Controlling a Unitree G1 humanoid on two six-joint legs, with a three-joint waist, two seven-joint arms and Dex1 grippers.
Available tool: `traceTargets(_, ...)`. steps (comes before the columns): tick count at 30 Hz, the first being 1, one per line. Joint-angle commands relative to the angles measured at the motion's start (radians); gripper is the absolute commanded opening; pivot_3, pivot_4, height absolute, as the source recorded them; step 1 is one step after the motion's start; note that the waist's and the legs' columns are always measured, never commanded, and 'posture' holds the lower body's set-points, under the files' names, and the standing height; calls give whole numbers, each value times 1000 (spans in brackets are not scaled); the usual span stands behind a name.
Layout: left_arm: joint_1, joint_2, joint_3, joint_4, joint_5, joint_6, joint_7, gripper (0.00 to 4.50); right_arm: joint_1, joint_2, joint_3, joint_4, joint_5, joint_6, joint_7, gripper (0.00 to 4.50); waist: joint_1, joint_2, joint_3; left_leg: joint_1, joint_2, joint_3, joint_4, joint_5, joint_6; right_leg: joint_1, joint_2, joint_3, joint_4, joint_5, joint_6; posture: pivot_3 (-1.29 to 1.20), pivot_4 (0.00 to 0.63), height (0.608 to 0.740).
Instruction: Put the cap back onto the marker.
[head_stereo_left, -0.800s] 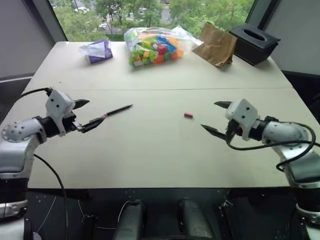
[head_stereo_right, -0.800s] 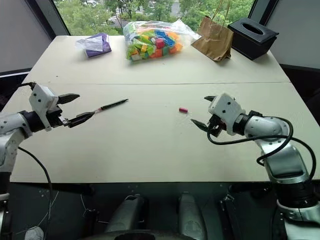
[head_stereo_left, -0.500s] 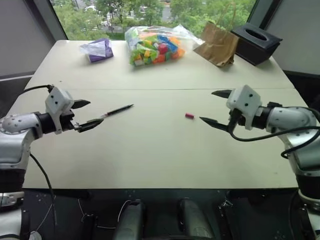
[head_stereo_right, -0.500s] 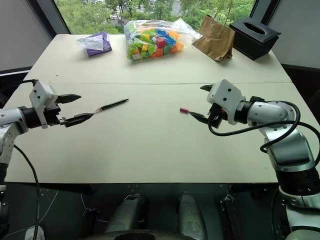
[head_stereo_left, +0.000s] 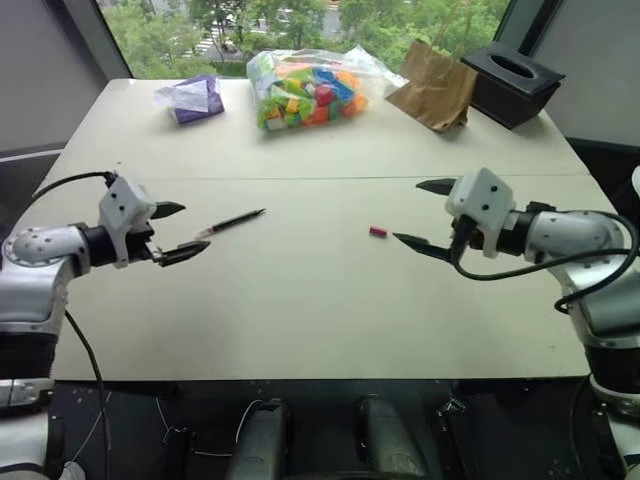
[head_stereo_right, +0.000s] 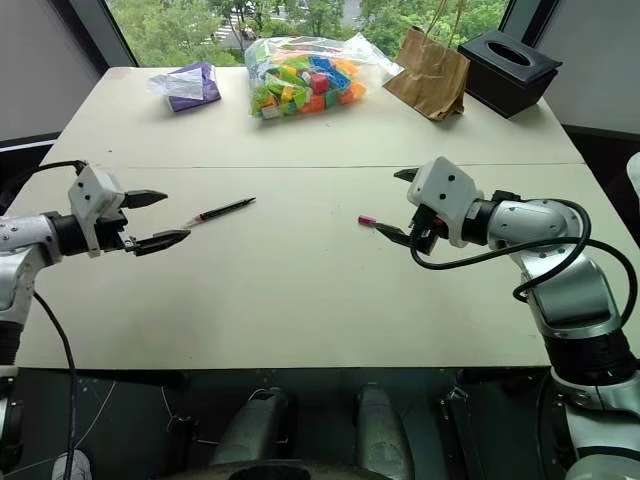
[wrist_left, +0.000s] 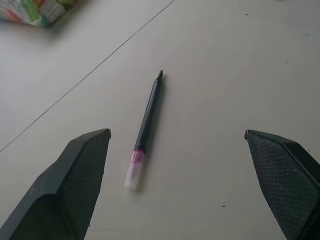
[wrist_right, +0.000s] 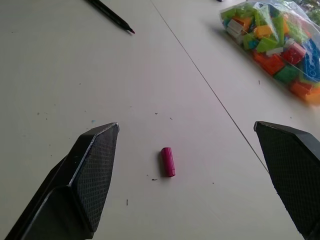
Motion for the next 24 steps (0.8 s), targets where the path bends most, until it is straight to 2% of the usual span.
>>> traceTargets(1,-29,0,7,10,7,-30,-3,4500,-7,1,-19,-20,10,-4,-11,4466,0,0,0,0,0,0,0,0,0,0,0,0,0,0,0,0,150,740)
traceTargets(6,-44,-12,-4,42,23,-52,-8,4500,-2,6,-20,-30,9,1,-24,4466,0,0,0,0,0,0,0,0,0,0,0,0,0,0,0,0,150,740)
traceTargets(10,-100,-36,-28,139,53,-96,-9,4500,-8,20,-17,-25,1,-10,-45,4466,1,0,0,0,-1,0,1,0,0,0,0,0,1,0,0,0,150,740)
traceTargets(16,-296,-162,-71,434,123,-211,49,4500,-5,48,-9,-39,-13,-16,-86,4466,6,-1,0,-1,-2,1,5,0,0,0,0,-1,6,0,0,0,150,740)
traceTargets(24,-492,-255,-136,786,217,-336,26,4500,48,60,-38,-102,-18,7,-154,4466,1,-1,0,-5,-2,0,12,0,0,-2,1,-2,10,0,0,0,150,740)
